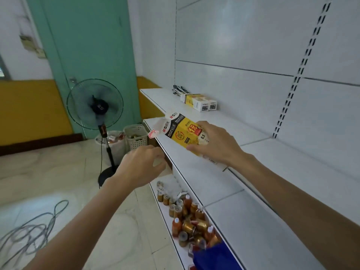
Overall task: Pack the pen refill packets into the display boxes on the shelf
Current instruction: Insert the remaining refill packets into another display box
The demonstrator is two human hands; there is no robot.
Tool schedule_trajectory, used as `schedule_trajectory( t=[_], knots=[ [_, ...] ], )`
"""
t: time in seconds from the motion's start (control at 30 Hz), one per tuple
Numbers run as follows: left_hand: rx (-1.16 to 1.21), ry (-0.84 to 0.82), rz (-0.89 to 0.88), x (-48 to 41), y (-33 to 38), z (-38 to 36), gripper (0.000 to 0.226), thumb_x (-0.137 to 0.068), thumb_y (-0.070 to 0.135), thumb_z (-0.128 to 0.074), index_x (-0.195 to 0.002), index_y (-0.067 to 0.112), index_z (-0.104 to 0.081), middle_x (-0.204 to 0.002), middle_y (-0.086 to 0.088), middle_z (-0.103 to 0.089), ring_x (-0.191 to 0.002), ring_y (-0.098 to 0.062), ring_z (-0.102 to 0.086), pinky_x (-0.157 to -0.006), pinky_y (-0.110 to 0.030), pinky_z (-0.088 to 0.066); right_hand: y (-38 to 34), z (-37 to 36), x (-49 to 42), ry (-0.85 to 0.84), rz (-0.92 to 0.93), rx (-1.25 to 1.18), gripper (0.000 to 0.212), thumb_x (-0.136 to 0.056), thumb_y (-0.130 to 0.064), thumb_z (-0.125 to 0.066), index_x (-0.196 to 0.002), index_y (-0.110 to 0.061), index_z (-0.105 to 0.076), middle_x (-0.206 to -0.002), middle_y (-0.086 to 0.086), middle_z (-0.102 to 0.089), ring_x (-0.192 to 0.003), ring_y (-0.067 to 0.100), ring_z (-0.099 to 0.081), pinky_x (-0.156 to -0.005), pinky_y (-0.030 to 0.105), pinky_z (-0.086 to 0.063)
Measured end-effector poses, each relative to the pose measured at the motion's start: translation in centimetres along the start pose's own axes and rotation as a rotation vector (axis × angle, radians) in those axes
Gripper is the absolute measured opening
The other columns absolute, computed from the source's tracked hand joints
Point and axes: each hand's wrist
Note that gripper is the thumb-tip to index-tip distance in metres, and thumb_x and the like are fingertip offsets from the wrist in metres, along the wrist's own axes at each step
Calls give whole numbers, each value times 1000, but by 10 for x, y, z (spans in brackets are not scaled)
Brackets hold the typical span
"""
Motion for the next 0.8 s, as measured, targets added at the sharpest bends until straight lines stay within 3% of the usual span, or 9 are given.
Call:
schedule_trajectory(
  t=[0.13,0.4,0.57,0.8],
  knots=[
    [-26,-167,21,-45,-47,-9,26,-89,38,-50,-111,27,-57,-109,3,-59,-101,-18,-55,-83,-37,-48,-6,-24,-60,-7,3,0,67,-77,-53,-65,-132,-25,-39,-118,-3,-58,-104,18,-56,-80,33,-43],
    [39,-442,-20,-144,-120,-54,27,-89,40,-53,-111,26,-58,-103,9,-54,-96,-10,-53,-85,-26,-45,10,-64,-185,-43,24,44,68,-78,-52,-65,-133,-24,-38,-117,-3,-58,-103,17,-56,-84,36,-47],
    [68,-441,-35,-230,-162,-62,29,-89,39,-52,-114,26,-57,-109,4,-60,-98,-14,-56,-88,-34,-48,26,-80,-275,-47,36,59,70,-78,-52,-66,-135,-23,-37,-118,-2,-58,-105,17,-55,-83,34,-47],
    [132,-349,-88,-333,-218,-77,26,-89,36,-53,-111,23,-58,-98,4,-62,-87,-11,-55,-84,-29,-47,46,-115,-383,-65,-5,97,71,-77,-55,-65,-135,-23,-37,-118,-1,-60,-107,21,-57,-88,39,-48]
  ],
)
Point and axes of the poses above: each hand's wrist, its own x-axis away from the middle knuckle, its own z-axis out of the back of the hand, y = z × x
